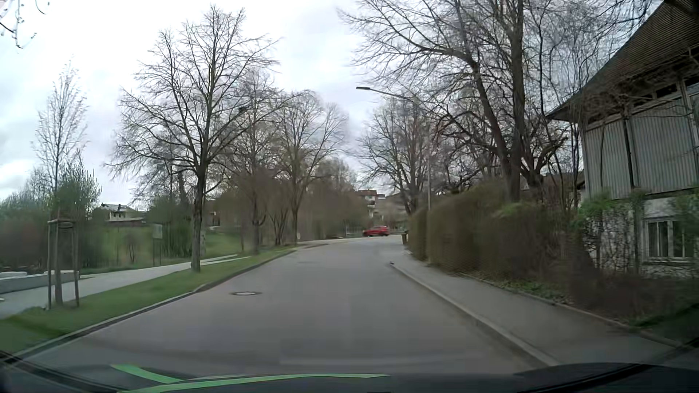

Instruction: Follow the waypoints while adhering to traffic rules and regulations

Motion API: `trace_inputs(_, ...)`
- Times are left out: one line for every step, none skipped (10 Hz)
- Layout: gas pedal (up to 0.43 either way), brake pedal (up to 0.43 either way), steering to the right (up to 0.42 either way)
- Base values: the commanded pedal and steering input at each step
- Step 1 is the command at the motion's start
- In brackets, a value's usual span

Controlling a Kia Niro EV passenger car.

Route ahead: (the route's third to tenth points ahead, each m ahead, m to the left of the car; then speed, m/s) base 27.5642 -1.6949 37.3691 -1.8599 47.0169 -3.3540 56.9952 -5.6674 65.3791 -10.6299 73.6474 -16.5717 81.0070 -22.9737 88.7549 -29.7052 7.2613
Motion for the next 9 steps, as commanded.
trace_inputs(0.13,0.0,-0.001)
trace_inputs(0.13,0.0,-0.002)
trace_inputs(0.13,0.0,-0.002)
trace_inputs(0.13,0.0,-0.001)
trace_inputs(0.13,0.0,-0.001)
trace_inputs(0.13,0.0,-0.002)
trace_inputs(0.13,0.0,-0.001)
trace_inputs(0.13,0.0,-0.001)
trace_inputs(0.13,0.0,-0.001)
